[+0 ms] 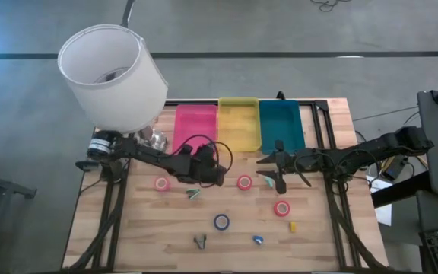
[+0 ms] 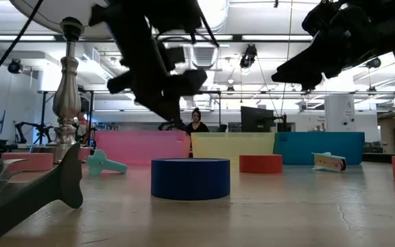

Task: Pick and place Stapler, Stapler remover, tape
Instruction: Put the blue stapler into the pink bin

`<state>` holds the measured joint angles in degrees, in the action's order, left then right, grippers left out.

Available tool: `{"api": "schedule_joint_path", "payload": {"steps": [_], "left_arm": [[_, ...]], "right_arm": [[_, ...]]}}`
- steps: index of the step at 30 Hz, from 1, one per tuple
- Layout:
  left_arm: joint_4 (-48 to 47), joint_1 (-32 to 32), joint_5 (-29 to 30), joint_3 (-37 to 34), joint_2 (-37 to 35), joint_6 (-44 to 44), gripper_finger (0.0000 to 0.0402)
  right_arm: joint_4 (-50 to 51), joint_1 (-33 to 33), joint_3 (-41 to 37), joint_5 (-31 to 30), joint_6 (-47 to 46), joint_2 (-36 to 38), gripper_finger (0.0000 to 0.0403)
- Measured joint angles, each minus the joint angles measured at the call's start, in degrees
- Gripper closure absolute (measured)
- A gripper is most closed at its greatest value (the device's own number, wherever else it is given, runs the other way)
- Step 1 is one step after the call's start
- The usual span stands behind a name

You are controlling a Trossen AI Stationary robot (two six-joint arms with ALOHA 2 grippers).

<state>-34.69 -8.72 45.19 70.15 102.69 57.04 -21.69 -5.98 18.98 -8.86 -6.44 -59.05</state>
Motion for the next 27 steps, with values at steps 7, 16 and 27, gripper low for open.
{"api": "schedule_joint_path", "payload": {"steps": [7,16,27], "left_arm": [[0.61,-8.40,5.68,0.00,-3.65,-1.45,0.0307],[12.35,-21.24,8.11,0.94,-7.36,-15.60,0.0316],[18.49,-29.23,17.06,11.19,-7.40,-31.33,0.0328]], "right_arm": [[0.03,0.00,0.00,0.00,0.01,0.00,0.0229],[0.03,0.00,0.00,0.00,0.00,0.00,0.0230],[-0.07,0.00,0.00,1.58,-0.45,0.00,0.0227]]}}
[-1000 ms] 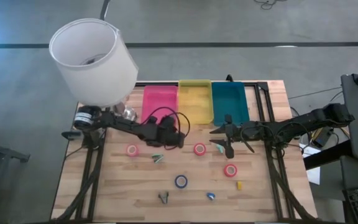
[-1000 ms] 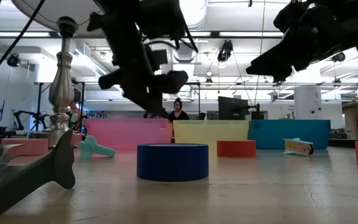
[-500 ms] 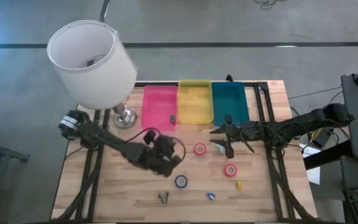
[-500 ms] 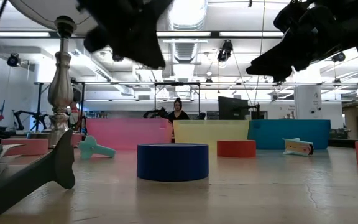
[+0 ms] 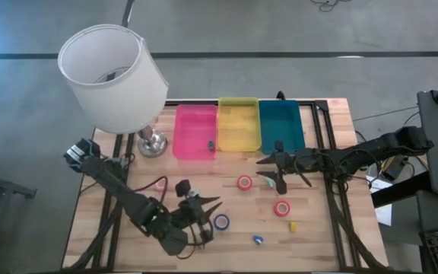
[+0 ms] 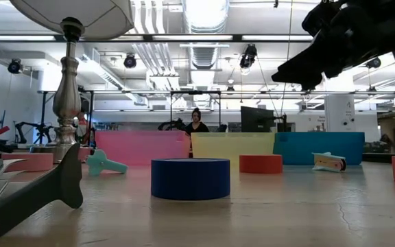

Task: Pick and place Stapler, Stapler remover, tape
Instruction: Put the blue stapler into the pink bin

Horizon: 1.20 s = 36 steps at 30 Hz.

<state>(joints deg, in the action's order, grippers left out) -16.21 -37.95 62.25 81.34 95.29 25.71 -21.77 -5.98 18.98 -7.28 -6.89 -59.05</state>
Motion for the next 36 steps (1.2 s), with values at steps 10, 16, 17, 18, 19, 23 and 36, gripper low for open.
{"api": "schedule_joint_path", "payload": {"steps": [10,16,17,18,19,23,36], "left_arm": [[-0.76,2.91,-11.86,-8.92,0.15,11.90,0.0329],[-0.32,6.17,-18.22,-13.38,0.16,15.67,0.0329],[-0.28,6.70,-18.78,-13.90,0.17,16.53,0.0329],[-0.31,7.16,-19.21,-14.41,0.15,17.38,0.0328],[-0.31,7.52,-19.57,-14.86,0.15,18.04,0.0328],[-0.26,8.56,-19.70,-15.56,0.17,19.84,0.0329],[-0.27,8.78,-19.71,-15.72,0.17,16.73,0.0330]], "right_arm": [[5.71,-4.50,4.95,9.88,-2.03,0.00,0.0229],[19.34,-12.18,10.64,1.23,-3.04,0.00,0.0229],[21.67,-13.01,11.56,-2.47,-4.23,0.00,0.0229],[24.34,-13.56,12.50,-6.24,-5.93,0.00,0.0230],[27.53,-13.88,13.40,-9.66,-8.47,0.00,0.0230],[39.83,-13.88,15.41,-13.69,-23.97,0.00,0.0229],[44.32,-16.02,12.66,-11.22,-38.50,-0.03,0.0241]]}}
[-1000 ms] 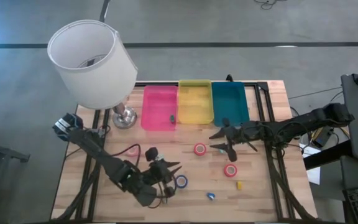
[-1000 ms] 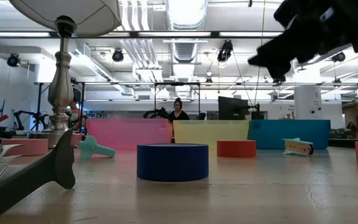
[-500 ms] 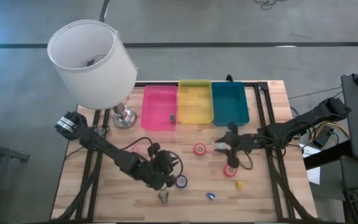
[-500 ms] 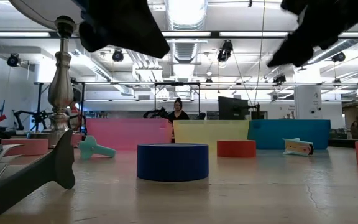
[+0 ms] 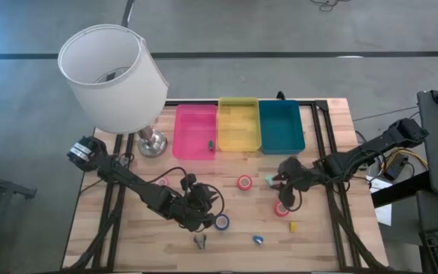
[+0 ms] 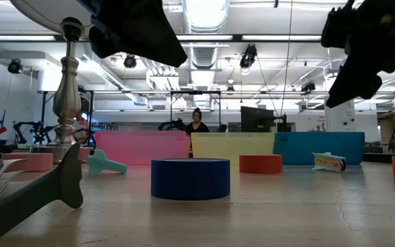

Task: Pick and place Stapler, Stapler remover, tape
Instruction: Put the blue stapler into the pink bin

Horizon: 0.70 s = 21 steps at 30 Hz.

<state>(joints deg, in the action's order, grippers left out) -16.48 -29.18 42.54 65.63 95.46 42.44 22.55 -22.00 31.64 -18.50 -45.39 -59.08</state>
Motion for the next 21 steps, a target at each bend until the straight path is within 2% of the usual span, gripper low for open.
{"api": "schedule_joint_path", "payload": {"steps": [2,4,7,13,21], "left_arm": [[0.04,0.13,0.01,0.00,0.00,-0.38,0.0330],[-0.01,0.35,-0.01,0.00,0.00,-0.45,0.0330],[0.03,0.84,-0.10,0.00,0.00,-1.86,0.0330],[0.25,1.97,-1.69,0.00,0.00,-3.33,0.0330],[0.23,2.76,-3.75,0.00,0.00,-3.31,0.0330]], "right_arm": [[0.65,0.22,-0.02,-0.92,-1.51,-0.41,0.0241],[-0.40,0.25,-0.03,0.90,-3.33,-1.35,0.0243],[-5.86,-0.80,-0.05,7.14,-2.88,-4.27,0.0249],[-22.25,-3.66,1.32,19.43,4.67,-14.14,0.0263],[-20.38,-7.28,11.79,24.16,4.88,-29.51,0.0266]]}}
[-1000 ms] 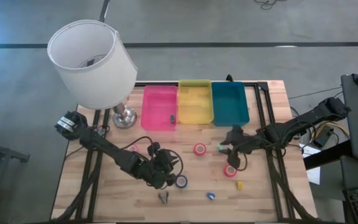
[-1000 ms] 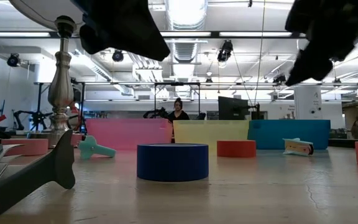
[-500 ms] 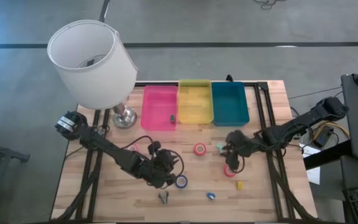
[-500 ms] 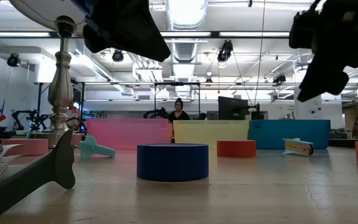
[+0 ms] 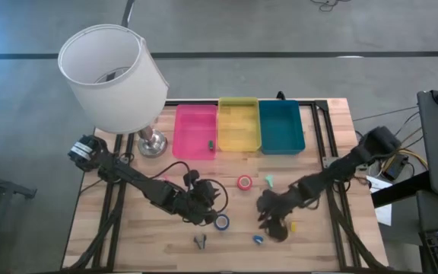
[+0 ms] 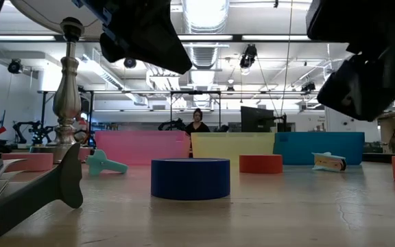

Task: Pick and place Stapler, Stapler remover, tape
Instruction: Put the blue stapler into the pink bin

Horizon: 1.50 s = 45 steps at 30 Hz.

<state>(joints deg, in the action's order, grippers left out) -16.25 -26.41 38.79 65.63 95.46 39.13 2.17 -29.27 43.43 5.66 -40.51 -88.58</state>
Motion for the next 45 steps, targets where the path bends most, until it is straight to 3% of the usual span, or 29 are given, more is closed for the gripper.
{"api": "schedule_joint_path", "payload": {"steps": [9,21,32,45], "left_arm": [[-0.05,-0.02,-0.53,-0.15,0.00,-1.61,0.0329],[-0.09,-0.44,-5.38,-0.48,0.00,-1.64,0.0329],[-0.17,-2.05,-6.80,-3.65,0.00,0.78,0.0329],[0.25,-3.17,-7.78,-5.36,0.00,2.06,0.0330]], "right_arm": [[23.48,-1.68,17.24,0.34,-0.03,-13.26,0.0266],[32.23,-4.79,30.78,-1.44,-7.42,-23.05,0.0266],[34.98,-5.07,34.34,-0.44,-13.32,-28.06,0.0266],[35.50,-5.55,34.17,-0.51,-10.44,-27.90,0.0275]]}}
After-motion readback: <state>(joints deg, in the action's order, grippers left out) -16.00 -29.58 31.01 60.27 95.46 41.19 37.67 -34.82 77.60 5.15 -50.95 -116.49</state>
